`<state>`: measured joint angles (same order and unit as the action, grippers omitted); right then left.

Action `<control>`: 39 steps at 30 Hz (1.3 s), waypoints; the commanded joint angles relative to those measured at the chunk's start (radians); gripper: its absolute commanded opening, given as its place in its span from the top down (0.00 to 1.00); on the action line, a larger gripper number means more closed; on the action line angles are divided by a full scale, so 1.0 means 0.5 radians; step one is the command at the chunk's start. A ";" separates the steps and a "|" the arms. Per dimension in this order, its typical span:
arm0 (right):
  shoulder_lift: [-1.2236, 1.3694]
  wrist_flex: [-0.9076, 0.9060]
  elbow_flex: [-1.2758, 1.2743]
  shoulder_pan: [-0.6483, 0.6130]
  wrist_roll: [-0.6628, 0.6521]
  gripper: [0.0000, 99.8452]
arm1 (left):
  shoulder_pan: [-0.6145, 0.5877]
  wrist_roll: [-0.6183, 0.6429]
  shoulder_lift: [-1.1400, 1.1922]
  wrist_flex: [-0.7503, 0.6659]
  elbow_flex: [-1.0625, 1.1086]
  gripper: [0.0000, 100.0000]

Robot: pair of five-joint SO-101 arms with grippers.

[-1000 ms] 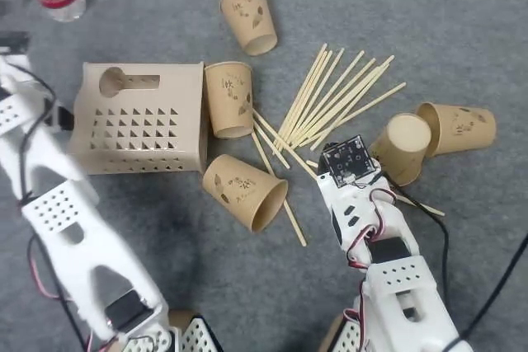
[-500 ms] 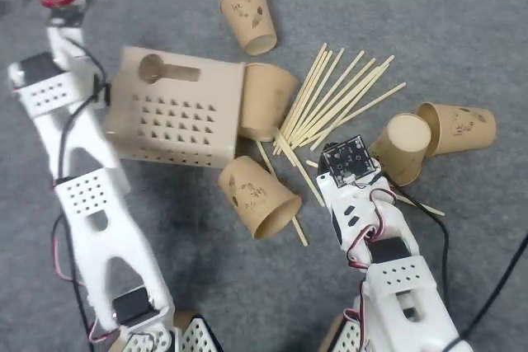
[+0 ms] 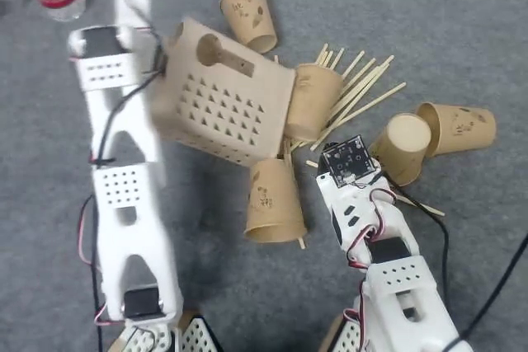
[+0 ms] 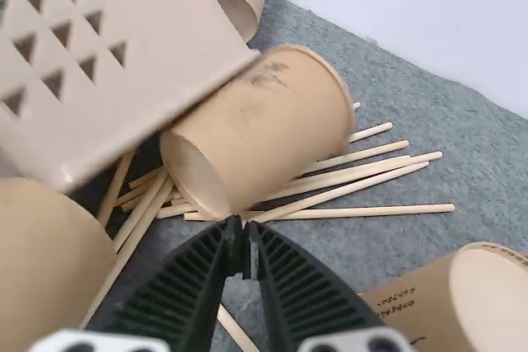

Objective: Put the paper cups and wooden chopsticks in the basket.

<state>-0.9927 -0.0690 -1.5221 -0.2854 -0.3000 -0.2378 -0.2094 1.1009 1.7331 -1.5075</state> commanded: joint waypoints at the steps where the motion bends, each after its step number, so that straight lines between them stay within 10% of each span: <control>1: 0.005 0.051 0.012 0.014 0.003 0.99 | 0.258 0.025 -0.304 0.049 0.109 0.73; 39: 0.002 0.051 0.012 0.017 0.003 0.99 | 0.733 0.077 -1.000 0.043 1.054 0.82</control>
<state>-0.9927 -0.0690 -1.5221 -0.2854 -0.3000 0.0859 -0.1066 0.6621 1.7331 -1.0196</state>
